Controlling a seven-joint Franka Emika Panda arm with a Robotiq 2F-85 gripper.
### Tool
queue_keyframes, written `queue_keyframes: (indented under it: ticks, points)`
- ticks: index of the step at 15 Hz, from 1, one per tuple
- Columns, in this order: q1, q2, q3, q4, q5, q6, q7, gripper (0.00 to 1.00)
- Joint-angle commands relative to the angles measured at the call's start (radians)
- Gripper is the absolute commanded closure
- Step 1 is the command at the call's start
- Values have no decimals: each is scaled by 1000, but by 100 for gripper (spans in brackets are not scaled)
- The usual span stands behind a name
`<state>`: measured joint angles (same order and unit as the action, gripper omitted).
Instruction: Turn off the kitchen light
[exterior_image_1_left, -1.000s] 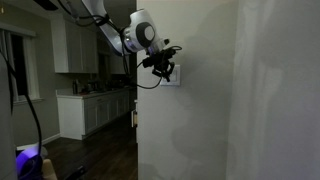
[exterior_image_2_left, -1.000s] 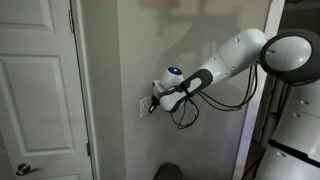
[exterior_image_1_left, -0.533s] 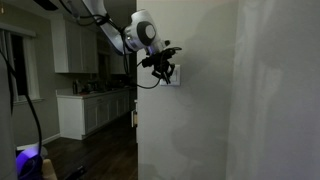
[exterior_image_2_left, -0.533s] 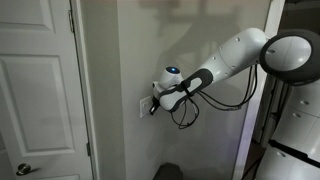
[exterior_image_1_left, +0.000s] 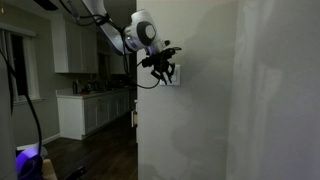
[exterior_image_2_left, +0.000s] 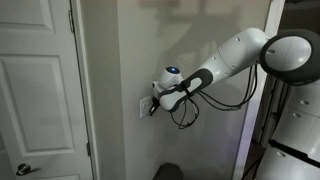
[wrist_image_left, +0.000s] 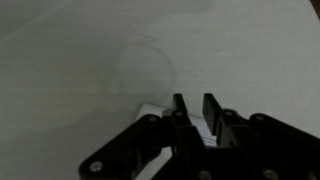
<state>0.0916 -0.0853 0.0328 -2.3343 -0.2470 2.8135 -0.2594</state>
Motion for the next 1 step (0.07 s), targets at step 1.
queue_keyframes:
  ticks: [1]
  points:
    - [-10,-1,10,2,3,-3,-2,73]
